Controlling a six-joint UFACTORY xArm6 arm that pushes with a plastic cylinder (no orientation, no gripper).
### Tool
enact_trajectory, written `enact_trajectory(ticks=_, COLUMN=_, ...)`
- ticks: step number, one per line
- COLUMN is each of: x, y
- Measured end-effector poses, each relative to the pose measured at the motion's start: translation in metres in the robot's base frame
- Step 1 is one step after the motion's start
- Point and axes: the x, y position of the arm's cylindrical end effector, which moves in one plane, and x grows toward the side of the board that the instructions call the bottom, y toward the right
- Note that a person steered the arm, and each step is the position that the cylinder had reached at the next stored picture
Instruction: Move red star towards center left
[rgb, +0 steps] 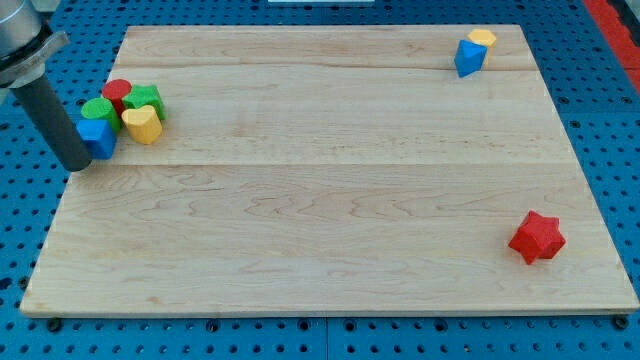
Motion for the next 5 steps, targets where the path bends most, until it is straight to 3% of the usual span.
enact_trajectory(ticks=1, x=0.040, y=0.022)
enact_trajectory(ticks=2, x=0.073, y=0.095)
enact_trajectory(ticks=5, x=0.018, y=0.377)
